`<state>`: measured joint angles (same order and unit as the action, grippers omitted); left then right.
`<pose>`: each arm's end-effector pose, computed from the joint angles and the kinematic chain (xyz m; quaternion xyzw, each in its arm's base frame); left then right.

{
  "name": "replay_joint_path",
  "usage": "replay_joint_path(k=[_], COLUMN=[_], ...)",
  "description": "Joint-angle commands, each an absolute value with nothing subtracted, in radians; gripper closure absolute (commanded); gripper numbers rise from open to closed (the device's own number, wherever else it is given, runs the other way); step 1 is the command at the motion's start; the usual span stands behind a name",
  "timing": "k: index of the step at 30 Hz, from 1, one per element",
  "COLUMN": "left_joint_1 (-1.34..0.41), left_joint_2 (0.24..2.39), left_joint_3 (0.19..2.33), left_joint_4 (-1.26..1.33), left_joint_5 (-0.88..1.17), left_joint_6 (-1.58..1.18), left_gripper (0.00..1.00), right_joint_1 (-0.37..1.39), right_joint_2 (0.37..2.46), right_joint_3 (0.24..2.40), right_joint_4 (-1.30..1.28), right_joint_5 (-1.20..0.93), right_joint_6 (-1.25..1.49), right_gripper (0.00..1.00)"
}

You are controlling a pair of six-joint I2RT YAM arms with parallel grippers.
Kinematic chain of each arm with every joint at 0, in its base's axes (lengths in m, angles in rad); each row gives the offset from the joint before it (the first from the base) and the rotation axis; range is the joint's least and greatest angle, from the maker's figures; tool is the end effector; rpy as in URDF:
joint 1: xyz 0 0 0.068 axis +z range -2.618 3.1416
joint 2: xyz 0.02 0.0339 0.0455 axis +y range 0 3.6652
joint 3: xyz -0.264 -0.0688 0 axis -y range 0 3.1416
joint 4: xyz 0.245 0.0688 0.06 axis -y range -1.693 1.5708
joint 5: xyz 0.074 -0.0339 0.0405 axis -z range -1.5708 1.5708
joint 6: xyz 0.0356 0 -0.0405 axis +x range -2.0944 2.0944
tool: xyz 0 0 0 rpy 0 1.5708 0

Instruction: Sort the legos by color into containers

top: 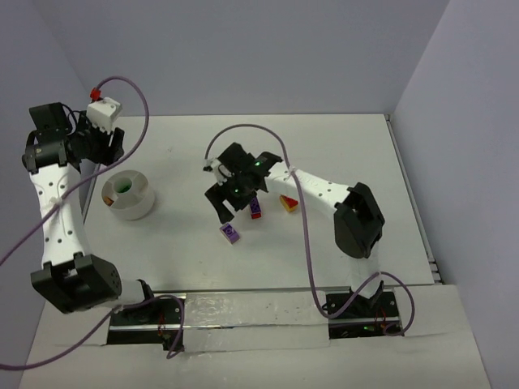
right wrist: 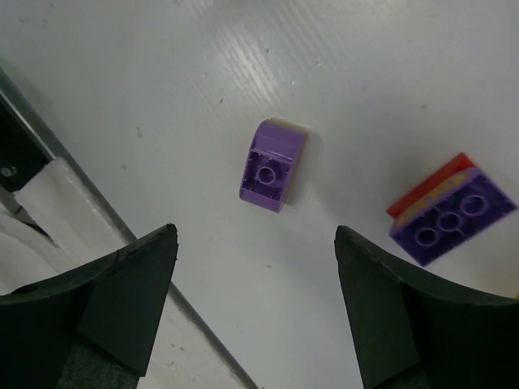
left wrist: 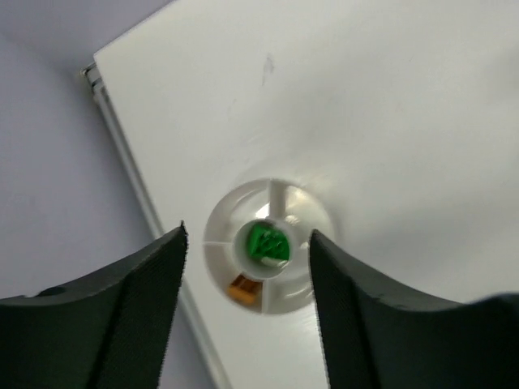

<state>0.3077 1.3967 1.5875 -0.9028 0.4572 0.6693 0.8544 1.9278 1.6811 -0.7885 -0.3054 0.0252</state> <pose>0.2751 0.0709 0.4097 0.2520 0.8542 0.0084 0.4548 0.2675 0.3235 0.2664 -0.4208 0.8562 0.2441 0.1742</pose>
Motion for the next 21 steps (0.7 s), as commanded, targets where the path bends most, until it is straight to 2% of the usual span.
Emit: replay_joint_path(k=[1, 3, 9, 21], left_joint_1=[0.311, 0.311, 0.311, 0.311], left_joint_2=[1.238, 1.186, 1.139, 1.112], left_joint_3=[1.445, 1.39, 1.336, 1.284], left_joint_4=[-0.64, -0.586, -0.592, -0.591], left_joint_5=[0.605, 0.603, 0.595, 0.614], left_joint_6=[0.386, 0.335, 0.338, 0.36], left_gripper=[0.28, 0.25, 0.25, 0.24], right_joint_1=[0.926, 0.962, 0.976, 0.98], right_joint_2=[1.995, 2.02, 2.083, 2.167], right_joint_3=[1.7, 1.692, 1.727, 1.811], right_joint_4=[-0.843, -0.836, -0.834, -0.841], right_joint_5=[-0.128, -0.064, -0.011, -0.008], right_joint_6=[0.072, 0.082, 0.098, 0.112], right_gripper=[0.16, 0.16, 0.2, 0.25])
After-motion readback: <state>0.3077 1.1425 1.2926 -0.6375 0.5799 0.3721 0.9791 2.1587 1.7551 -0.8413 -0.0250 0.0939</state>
